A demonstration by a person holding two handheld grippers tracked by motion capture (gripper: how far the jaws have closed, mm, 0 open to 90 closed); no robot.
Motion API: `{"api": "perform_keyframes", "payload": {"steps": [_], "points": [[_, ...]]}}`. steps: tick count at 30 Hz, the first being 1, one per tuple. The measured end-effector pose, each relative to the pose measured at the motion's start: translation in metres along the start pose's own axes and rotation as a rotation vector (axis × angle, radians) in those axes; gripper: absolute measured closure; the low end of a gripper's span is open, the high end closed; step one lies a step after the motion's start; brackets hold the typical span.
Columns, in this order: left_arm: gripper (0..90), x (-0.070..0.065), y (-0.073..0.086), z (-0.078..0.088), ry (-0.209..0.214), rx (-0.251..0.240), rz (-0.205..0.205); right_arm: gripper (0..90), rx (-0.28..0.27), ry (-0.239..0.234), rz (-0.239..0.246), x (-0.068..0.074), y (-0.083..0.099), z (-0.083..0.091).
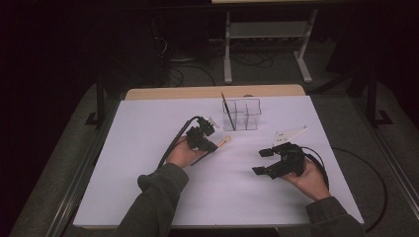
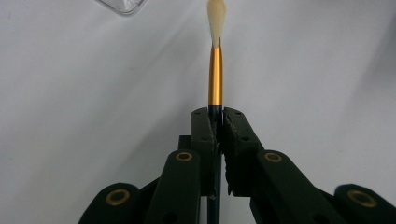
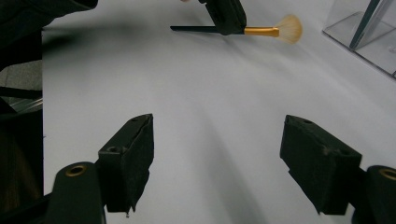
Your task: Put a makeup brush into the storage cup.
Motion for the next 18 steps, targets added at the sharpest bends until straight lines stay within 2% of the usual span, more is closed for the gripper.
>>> {"api": "perform_keyframes", "payload": {"steps": [5,18], "points": [[83.3,-0.001,0.0,0.002,0.009,-0.003,0.003,25.1,0.001,0.001,0.0,0.0,-0.001,-0.001],[83.4,-0.001,0.002,0.017,0.027,-0.016,-0.022,25.0,0.008,0.0,0.0,0.0,-0.001,-0.005]]}}
Point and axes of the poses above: each handheld gripper's, and its own axes: z roughly backward along the jaws, y roughly out of its underside, x roughly to its left, the point moved 1 cm from there along -z, roughly forward along the jaws, and after that the axes turned 3 degrees about -z, right-handed, at the moved point
